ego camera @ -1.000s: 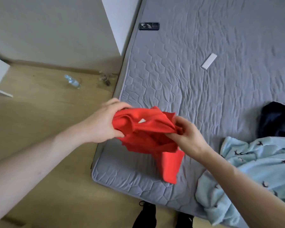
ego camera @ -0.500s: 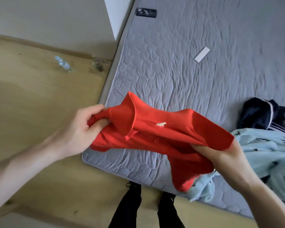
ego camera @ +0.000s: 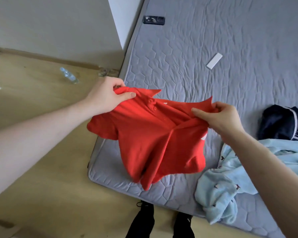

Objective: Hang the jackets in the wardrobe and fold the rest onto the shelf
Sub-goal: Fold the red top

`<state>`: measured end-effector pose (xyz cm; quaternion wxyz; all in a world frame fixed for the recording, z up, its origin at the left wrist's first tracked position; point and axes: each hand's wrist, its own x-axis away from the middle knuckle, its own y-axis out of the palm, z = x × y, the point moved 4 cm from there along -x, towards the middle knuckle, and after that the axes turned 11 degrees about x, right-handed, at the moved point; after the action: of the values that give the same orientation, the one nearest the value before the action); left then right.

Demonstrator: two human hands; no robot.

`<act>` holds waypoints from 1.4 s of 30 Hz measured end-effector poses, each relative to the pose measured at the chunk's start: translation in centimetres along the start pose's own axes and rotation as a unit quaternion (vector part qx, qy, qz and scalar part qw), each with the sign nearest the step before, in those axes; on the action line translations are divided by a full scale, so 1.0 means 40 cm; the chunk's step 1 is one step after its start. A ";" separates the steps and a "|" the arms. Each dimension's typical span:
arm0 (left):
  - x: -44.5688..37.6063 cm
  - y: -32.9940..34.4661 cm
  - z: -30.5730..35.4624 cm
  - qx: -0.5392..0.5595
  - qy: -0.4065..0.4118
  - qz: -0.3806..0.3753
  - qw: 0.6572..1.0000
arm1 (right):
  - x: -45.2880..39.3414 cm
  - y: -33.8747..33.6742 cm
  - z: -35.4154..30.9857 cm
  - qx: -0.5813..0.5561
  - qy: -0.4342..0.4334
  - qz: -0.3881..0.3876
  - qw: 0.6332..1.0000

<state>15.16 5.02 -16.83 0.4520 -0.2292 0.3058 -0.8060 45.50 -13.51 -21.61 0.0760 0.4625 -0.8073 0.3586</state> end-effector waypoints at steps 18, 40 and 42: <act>0.378 0.738 -0.564 -0.072 -0.339 -0.280 0.895 | 0.105 0.265 0.902 0.454 0.192 -0.293 0.820; 0.420 0.887 -0.713 0.292 -0.540 0.029 0.788 | -0.146 0.583 0.852 -0.081 0.278 -0.120 0.950; 0.439 0.838 -0.710 0.204 -0.519 0.053 0.828 | -0.120 0.506 0.886 -0.080 0.298 -0.049 0.950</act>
<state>7.98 -15.68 -58.77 0.6225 -0.5003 -0.1335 -0.5868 39.35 -26.82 -60.01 0.3677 0.3662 -0.7502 0.4097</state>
